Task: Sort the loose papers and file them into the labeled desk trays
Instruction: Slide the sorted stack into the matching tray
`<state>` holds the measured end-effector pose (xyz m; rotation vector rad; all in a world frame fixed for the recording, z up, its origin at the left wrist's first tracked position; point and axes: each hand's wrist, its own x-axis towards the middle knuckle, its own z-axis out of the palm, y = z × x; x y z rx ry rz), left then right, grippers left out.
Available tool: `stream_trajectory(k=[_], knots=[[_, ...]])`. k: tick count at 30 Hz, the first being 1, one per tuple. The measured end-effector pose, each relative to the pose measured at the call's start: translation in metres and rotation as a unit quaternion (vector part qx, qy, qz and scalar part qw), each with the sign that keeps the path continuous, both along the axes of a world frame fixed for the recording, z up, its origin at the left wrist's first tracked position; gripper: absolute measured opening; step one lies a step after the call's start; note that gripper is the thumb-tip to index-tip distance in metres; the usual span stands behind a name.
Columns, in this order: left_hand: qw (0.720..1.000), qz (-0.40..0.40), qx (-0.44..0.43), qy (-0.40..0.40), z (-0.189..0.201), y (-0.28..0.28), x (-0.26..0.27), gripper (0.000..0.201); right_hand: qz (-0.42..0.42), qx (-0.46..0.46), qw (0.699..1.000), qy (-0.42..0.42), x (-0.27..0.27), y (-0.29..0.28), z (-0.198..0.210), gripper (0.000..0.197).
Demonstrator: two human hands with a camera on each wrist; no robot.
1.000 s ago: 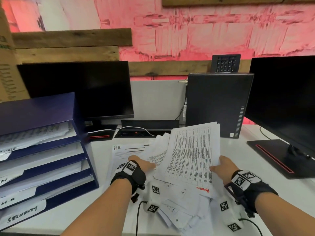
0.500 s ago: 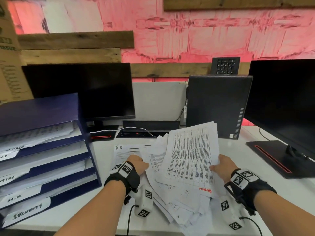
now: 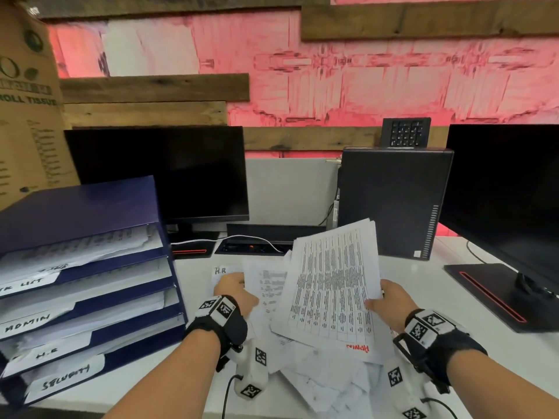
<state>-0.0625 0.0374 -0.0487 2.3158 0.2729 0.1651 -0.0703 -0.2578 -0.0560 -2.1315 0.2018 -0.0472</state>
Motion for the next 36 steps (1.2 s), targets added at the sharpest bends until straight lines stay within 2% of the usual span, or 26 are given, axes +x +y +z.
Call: stream_trajectory(k=[3, 7, 14, 18, 22, 26, 30, 31, 33, 36], knots=[[0.999, 0.022, 0.011, -0.042, 0.020, 0.014, -0.006, 0.016, -0.005, 0.017, 0.999, -0.032, -0.002, 0.005, 0.010, 0.032], [0.995, 0.069, -0.025, -0.069, 0.042, 0.040, -0.011, 0.019, 0.002, 0.006, 0.999, -0.052, -0.006, 0.008, 0.021, 0.030], [0.990, 0.092, -0.045, -0.101, 0.044, 0.045, -0.023, 0.004, 0.012, 0.007, 0.997, -0.072, -0.017, 0.016, 0.029, 0.027], [0.978, 0.080, -0.116, -0.154, 0.055, 0.046, -0.026, 0.010, 0.032, 0.048, 0.994, -0.097, -0.022, 0.018, 0.042, 0.027], [0.974, 0.051, -0.128, -0.180, 0.076, 0.052, -0.035, 0.012, 0.069, 0.070, 0.991, -0.094, -0.024, 0.022, 0.053, 0.020], [0.957, -0.001, -0.216, -0.193, 0.092, 0.056, -0.057, 0.015, 0.062, 0.096, 0.988, -0.103, -0.025, 0.034, 0.058, 0.012], [0.966, -0.021, -0.189, -0.178, 0.095, 0.063, -0.070, 0.003, 0.048, 0.113, 0.983, -0.136, -0.031, 0.046, 0.070, 0.008], [0.967, -0.023, -0.186, -0.173, 0.094, 0.066, -0.072, 0.006, 0.053, 0.112, 0.982, -0.143, -0.033, 0.047, 0.074, 0.009], [0.969, -0.027, -0.186, -0.162, 0.090, 0.072, -0.077, 0.013, 0.075, 0.104, 0.982, -0.140, -0.036, 0.048, 0.079, 0.015], [0.967, -0.003, -0.190, -0.171, 0.087, 0.077, -0.087, 0.008, 0.120, 0.065, 0.983, -0.124, -0.043, 0.051, 0.083, 0.019]])
